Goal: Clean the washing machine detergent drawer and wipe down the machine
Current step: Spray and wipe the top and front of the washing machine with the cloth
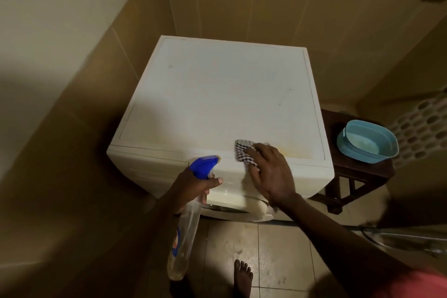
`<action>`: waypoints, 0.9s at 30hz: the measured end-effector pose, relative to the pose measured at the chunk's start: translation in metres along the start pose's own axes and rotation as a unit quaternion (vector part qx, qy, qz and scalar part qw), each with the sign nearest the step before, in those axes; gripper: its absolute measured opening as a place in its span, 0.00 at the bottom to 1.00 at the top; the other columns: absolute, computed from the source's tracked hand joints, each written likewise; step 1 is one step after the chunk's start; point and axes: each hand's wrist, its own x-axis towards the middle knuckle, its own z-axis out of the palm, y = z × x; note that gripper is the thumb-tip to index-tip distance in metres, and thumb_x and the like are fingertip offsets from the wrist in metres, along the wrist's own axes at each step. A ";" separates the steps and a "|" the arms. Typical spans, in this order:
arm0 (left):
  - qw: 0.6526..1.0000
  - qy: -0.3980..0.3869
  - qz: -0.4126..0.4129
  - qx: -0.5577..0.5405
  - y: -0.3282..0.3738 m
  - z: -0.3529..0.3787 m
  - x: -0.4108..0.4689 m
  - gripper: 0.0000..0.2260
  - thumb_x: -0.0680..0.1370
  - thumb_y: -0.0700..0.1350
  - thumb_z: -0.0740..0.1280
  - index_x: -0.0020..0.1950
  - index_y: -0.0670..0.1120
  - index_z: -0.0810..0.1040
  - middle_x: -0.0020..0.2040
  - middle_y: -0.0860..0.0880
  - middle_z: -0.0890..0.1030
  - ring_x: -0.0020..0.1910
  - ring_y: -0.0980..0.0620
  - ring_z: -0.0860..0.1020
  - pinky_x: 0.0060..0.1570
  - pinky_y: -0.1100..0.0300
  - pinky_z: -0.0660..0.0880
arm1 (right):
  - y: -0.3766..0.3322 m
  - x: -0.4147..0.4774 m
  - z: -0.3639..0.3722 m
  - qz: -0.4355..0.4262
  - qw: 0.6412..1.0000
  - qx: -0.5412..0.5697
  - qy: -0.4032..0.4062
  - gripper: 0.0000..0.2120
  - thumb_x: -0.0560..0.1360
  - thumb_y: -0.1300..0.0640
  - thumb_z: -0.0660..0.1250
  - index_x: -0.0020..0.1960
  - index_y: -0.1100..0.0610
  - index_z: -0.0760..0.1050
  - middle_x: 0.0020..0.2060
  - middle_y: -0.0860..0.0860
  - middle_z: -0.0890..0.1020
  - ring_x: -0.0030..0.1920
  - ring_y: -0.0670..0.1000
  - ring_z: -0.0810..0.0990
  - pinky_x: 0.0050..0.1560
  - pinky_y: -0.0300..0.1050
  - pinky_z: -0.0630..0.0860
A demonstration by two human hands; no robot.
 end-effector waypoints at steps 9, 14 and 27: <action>0.996 0.058 -0.046 -0.050 -0.017 -0.032 -0.011 0.14 0.72 0.47 0.76 0.47 0.38 0.78 0.28 0.47 0.76 0.24 0.53 0.75 0.34 0.57 0.77 | 0.004 -0.020 0.003 0.188 0.978 -0.065 0.056 0.22 0.77 0.51 0.56 0.68 0.59 0.71 0.66 0.60 0.73 0.64 0.60 0.70 0.64 0.56 0.69; 0.992 0.080 -0.071 -0.071 -0.030 -0.039 -0.019 0.13 0.70 0.48 0.77 0.43 0.41 0.78 0.28 0.48 0.77 0.26 0.52 0.76 0.33 0.58 0.77 | -0.077 0.016 0.040 0.075 0.996 -0.029 0.030 0.20 0.76 0.53 0.60 0.66 0.57 0.73 0.64 0.59 0.74 0.62 0.59 0.72 0.64 0.53 0.69; 0.986 0.114 -0.093 -0.083 -0.060 -0.077 -0.028 0.11 0.73 0.47 0.74 0.40 0.42 0.76 0.29 0.47 0.77 0.23 0.55 0.76 0.27 0.64 0.76 | -0.047 0.011 0.030 0.022 0.998 -0.017 0.064 0.19 0.75 0.59 0.62 0.66 0.58 0.75 0.60 0.58 0.75 0.59 0.61 0.73 0.63 0.51 0.69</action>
